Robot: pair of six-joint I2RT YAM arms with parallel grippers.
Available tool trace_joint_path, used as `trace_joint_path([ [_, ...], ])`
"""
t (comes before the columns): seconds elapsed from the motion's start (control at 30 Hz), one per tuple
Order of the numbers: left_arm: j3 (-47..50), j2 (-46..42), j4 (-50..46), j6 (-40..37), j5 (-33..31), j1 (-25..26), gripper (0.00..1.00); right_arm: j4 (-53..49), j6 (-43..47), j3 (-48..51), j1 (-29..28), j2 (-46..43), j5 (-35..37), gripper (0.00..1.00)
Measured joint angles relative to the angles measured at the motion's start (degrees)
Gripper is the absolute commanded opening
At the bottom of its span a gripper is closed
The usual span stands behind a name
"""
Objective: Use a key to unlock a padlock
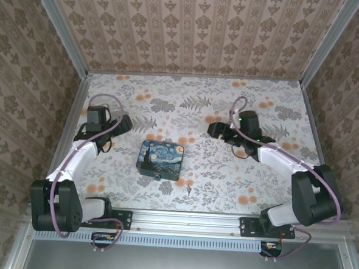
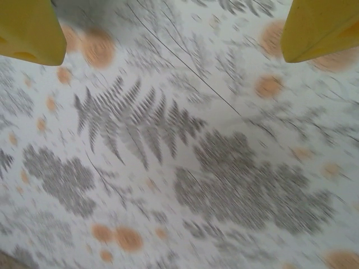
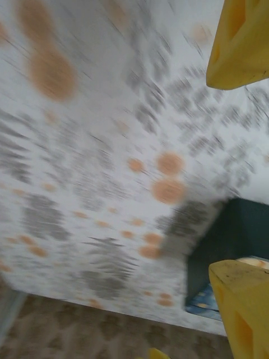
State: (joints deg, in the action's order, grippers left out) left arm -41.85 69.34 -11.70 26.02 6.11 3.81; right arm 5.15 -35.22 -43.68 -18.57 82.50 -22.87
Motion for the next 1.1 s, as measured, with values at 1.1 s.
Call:
trace_joint_path([
  [1.1,11.5,-1.6,2.3,11.6,8.8,20.5,0.99,4.3,-15.1,-4.1,-20.0,11.8,-1.7,0.46],
])
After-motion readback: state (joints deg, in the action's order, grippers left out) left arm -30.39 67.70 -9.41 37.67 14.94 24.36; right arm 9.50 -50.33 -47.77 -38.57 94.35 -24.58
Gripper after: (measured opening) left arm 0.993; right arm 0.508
